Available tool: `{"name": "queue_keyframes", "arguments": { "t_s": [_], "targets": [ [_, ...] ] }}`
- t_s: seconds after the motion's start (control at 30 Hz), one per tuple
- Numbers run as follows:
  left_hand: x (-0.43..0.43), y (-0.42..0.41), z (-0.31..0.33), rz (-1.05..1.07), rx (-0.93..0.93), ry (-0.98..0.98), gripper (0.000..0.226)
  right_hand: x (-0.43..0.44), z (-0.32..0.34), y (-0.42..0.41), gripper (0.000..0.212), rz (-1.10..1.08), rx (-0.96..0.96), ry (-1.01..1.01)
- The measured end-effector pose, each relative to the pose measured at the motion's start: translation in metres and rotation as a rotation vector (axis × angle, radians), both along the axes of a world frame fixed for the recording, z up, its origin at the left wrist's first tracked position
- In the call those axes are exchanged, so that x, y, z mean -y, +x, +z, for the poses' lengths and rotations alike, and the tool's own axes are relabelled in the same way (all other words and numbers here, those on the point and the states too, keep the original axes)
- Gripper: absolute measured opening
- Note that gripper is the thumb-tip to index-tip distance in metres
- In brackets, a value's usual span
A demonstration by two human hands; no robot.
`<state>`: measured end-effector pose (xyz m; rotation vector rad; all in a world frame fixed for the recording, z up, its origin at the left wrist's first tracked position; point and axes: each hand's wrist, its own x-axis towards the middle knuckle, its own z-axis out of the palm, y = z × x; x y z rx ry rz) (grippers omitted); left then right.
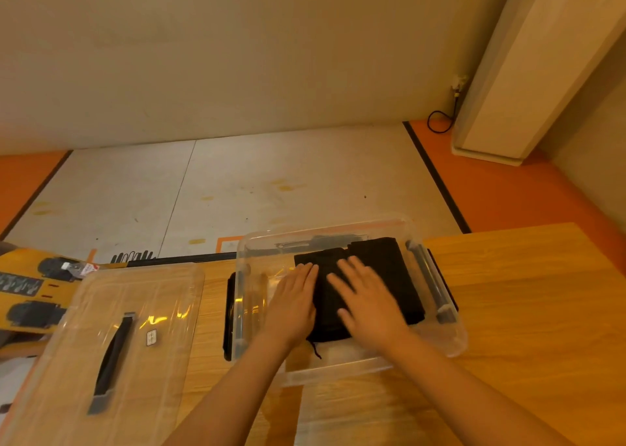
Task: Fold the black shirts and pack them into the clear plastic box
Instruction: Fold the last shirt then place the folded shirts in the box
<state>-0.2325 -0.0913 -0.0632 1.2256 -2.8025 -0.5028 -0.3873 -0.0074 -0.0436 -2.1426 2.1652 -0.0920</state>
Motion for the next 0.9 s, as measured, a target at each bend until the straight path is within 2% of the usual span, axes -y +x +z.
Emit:
{"name": "queue_keyframes", "arguments": {
  "t_s": [0.1, 0.17, 0.23, 0.3, 0.37, 0.4, 0.5, 0.6, 0.73, 0.9],
  "targets": [
    [0.02, -0.011, -0.012, -0.067, 0.116, 0.128, 0.075, 0.008, -0.022, 0.007, 0.066, 0.148, 0.03, 0.242],
    [0.031, -0.011, -0.018, -0.077, 0.177, 0.137, 0.078, 0.008, -0.032, -0.001, 0.066, 0.168, -0.016, 0.422],
    [0.04, -0.012, -0.019, -0.106, 0.244, 0.133, 0.083, 0.008, -0.034, -0.007, 0.065, 0.205, -0.084, 0.498],
    [0.042, -0.013, -0.016, -0.124, 0.281, 0.144, 0.084, 0.01, -0.028, -0.008, 0.064, 0.225, -0.103, 0.505],
    [0.04, -0.011, -0.009, -0.109, 0.262, 0.116, 0.083, 0.01, -0.03, -0.011, 0.06, 0.24, -0.108, 0.373],
    [0.038, -0.008, -0.004, -0.087, 0.218, 0.062, 0.081, 0.012, -0.031, -0.013, 0.057, 0.222, -0.119, 0.251],
    [0.033, 0.016, 0.012, 0.007, -0.022, -0.217, 0.069, 0.015, -0.023, -0.023, 0.063, -0.017, -0.08, 0.193],
    [0.032, 0.06, 0.023, 0.167, -0.184, -0.367, 0.061, 0.018, -0.023, -0.033, 0.08, -0.089, -0.045, 0.183],
    [0.028, 0.125, 0.009, 0.488, -0.188, -0.328, 0.063, 0.02, -0.028, -0.029, 0.103, -0.011, -0.036, 0.263],
    [0.029, 0.172, -0.038, 0.738, 0.004, -0.154, 0.066, 0.019, -0.039, -0.027, 0.108, -0.001, 0.014, 0.322]
  ]
}}
